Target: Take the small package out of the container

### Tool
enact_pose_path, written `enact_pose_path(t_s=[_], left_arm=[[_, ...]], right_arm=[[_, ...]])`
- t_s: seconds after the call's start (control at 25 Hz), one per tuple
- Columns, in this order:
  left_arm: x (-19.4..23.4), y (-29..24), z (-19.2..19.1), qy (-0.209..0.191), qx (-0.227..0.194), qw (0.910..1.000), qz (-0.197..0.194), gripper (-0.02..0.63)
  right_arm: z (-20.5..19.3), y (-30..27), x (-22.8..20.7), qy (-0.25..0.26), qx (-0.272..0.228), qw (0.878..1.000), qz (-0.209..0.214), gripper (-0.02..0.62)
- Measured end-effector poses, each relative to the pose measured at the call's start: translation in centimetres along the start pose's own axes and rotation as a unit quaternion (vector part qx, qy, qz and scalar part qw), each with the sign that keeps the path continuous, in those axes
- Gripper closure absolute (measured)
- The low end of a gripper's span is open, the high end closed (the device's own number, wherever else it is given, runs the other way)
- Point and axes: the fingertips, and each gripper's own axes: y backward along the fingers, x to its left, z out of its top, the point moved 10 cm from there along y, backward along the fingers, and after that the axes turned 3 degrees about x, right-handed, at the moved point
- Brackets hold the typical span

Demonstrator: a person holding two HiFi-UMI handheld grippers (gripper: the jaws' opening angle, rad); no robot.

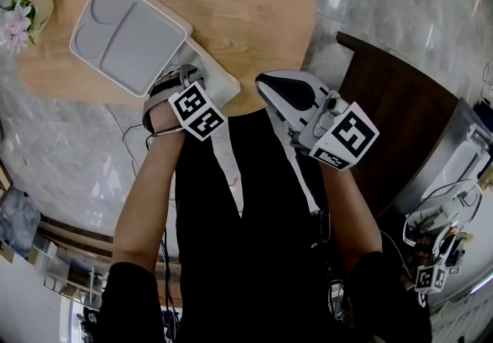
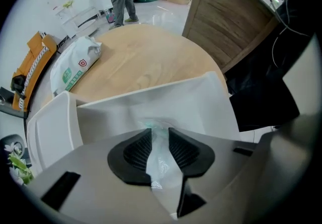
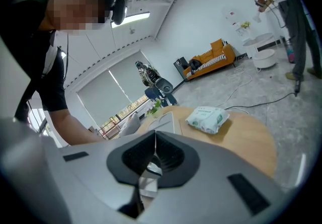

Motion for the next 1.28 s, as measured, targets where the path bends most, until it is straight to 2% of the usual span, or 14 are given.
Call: enact_pose_path(t_s=[0.16,0.32,0.72,0.92,1.08,1.28], left_arm=[[0.1,0.4,-0.2,0.006,-0.014,0.9999,0.008,0.523],[0.2,1.5,-0.6,0.01,-0.027,0.9995,0.011,0.531],[0.9,8.4,-0.7,0.03,-0.109,0.9933,0.021,0.546],[0.9,14.6,-1.0,0.052,-0.172,0.9833,0.029,0.565],[1.3,19.8,-1.0,0.054,-0.219,0.9732,0.044,0.571],[2.8,27.0,-0.9,0.068,-0.28,0.9547,0.072,0.574]], right_arm=[[0.1,-0.1,0.1,0.002,-0.003,1.0,0.002,0.581],[0.5,0.0,0.6,0.005,-0.004,1.0,0.0,0.581],[4.8,0.2,3.6,0.045,-0.013,0.999,-0.001,0.581],[8.9,1.2,6.2,0.069,-0.024,0.997,-0.007,0.581],[12.7,2.1,8.3,0.094,-0.039,0.995,-0.016,0.581],[17.5,3.6,11.0,0.129,-0.055,0.99,-0.024,0.581]])
